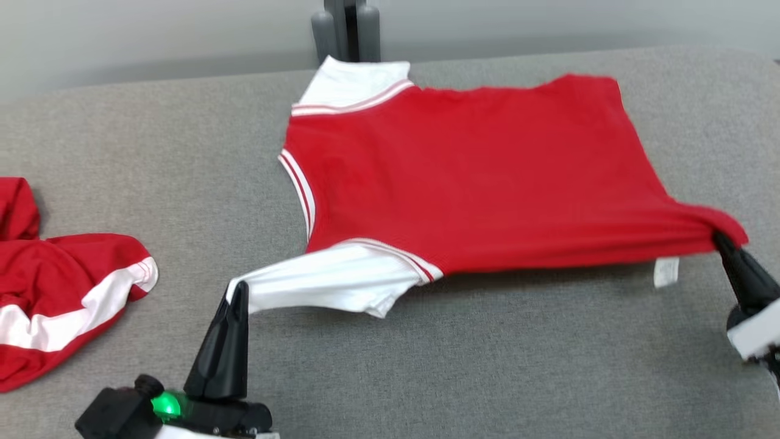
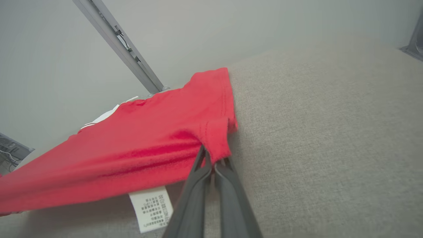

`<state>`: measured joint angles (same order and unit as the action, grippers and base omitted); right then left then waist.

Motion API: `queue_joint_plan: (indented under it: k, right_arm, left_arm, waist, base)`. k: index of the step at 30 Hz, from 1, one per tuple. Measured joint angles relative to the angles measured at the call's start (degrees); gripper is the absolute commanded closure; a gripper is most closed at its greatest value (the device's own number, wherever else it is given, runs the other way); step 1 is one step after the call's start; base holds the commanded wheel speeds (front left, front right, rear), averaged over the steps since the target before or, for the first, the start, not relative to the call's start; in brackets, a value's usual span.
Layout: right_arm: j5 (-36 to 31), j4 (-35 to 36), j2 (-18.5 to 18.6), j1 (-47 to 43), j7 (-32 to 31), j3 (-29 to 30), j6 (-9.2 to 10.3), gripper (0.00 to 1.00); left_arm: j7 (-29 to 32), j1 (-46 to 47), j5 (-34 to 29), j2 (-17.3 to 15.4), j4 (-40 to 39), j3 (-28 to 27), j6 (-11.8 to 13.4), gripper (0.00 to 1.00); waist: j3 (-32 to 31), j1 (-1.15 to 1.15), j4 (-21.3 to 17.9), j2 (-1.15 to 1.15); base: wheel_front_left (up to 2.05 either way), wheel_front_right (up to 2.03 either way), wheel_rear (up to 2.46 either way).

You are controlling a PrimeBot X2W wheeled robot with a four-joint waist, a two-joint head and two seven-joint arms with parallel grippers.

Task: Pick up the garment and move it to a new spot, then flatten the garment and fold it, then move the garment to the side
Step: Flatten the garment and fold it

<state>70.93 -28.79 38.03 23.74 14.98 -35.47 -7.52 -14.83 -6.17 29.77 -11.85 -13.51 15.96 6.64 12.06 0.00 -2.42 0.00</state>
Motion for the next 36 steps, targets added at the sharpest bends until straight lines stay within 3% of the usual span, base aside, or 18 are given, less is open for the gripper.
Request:
queue_joint_plan:
  k: [5,14,26,36]
  right_arm:
    - [-0.98,1.89,0.48,-8.55,0.00,4.22,-0.02,1.00]
    - [-1.18,8.71,3.74,-19.62,-1.79,7.49,-0.05,1.00]
    - [1.24,7.60,-1.72,-15.13,-10.14,10.96,0.02,1.00]
    - [1.55,3.19,-5.48,-7.20,-15.16,13.21,0.02,1.00]
  left_arm:
    - [0.00,-4.02,-0.71,0.29,-2.10,-0.30,0.30,1.00]
    - [3.14,-8.78,-1.40,-2.02,-4.74,1.66,-0.03,1.00]
    - [4.80,-0.55,2.38,1.75,3.81,3.16,-1.92,1.00]
    - [3.15,10.00,0.55,2.55,13.18,3.96,-4.12,1.00]
  waist:
    - [-2.36,0.00,1.14,0.00]
    - [-3.42,0.00,1.45,0.00]
    - [-2.02,0.00,-0.17,0.00]
    - [1.24,0.00,-0.59,0.00]
  base:
    - [0.00,0.00,0.00]
    - [0.00,0.00,0.00]
    - [0.00,0.00,0.00]
    - [0.00,0.00,0.00]
